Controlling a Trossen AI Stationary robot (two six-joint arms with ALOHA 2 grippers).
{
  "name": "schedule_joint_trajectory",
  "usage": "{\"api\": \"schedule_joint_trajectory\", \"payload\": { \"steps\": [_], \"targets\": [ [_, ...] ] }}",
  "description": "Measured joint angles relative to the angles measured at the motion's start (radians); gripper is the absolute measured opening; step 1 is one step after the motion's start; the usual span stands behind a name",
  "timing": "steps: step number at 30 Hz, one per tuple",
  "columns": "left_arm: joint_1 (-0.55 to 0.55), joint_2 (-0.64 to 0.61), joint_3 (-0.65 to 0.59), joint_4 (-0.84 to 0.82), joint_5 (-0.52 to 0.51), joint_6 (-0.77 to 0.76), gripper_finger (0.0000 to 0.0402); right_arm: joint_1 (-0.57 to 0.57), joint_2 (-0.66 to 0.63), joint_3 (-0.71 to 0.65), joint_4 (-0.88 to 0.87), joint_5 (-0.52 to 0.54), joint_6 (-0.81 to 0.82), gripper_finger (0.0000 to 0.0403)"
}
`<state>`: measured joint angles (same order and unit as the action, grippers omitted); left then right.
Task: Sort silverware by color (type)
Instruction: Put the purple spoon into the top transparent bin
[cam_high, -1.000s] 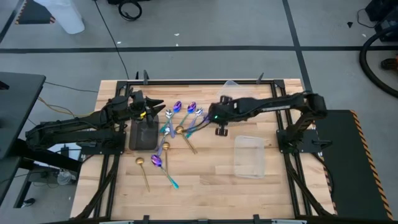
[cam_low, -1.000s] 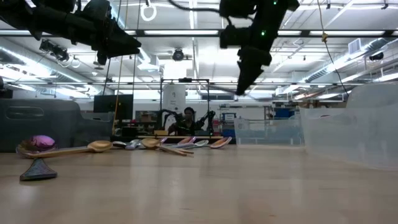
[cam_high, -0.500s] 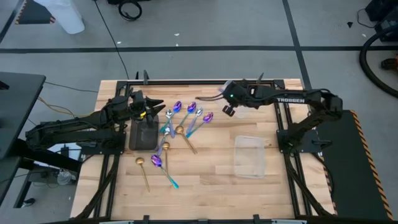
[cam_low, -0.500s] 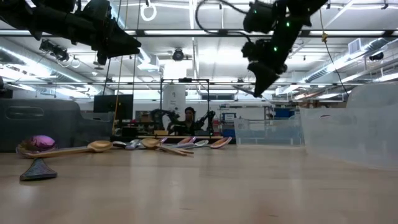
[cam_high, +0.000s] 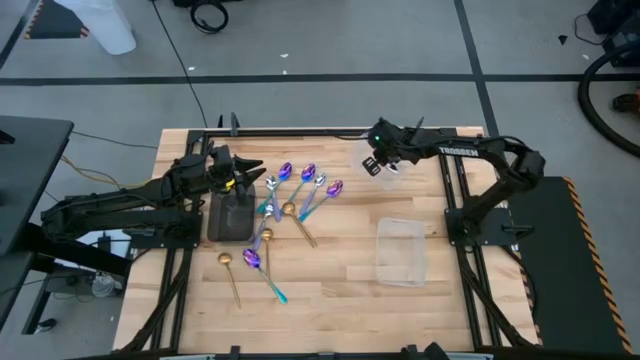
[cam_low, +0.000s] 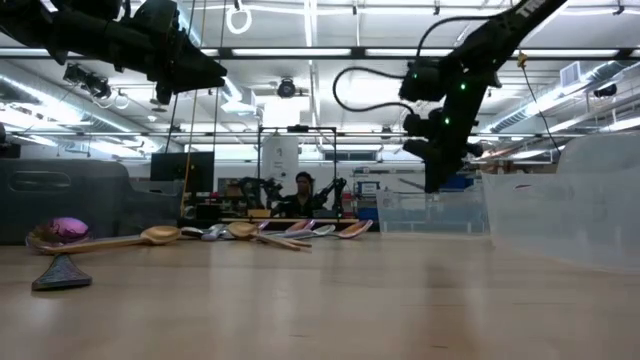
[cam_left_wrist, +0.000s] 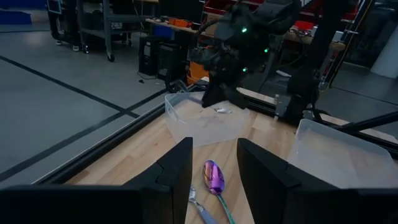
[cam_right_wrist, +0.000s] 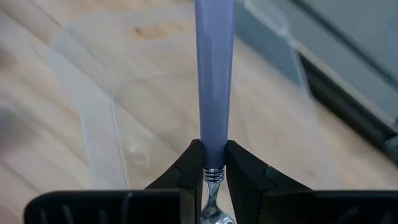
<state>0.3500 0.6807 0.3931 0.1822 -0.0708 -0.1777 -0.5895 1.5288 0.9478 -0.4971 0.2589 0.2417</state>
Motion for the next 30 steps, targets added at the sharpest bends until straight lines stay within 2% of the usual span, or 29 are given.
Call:
{"api": "schedule_joint_trajectory", "payload": {
  "steps": [12,25,30],
  "targets": [
    [0.0,0.0,0.0,0.0,0.0,0.004,0.0135,-0.03,0.117,0.0,-0.006,-0.052,0.055,0.0062],
    [0.0,0.0,0.0,0.0,0.0,0.006,0.0135,-0.061,0.123,0.0,-0.005,-0.071,0.076,0.0072],
    [0.0,0.0,0.0,0.0,0.0,0.006,0.0134,-0.061,0.123,0.0,-0.005,-0.071,0.096,0.0087]
  ]
}}
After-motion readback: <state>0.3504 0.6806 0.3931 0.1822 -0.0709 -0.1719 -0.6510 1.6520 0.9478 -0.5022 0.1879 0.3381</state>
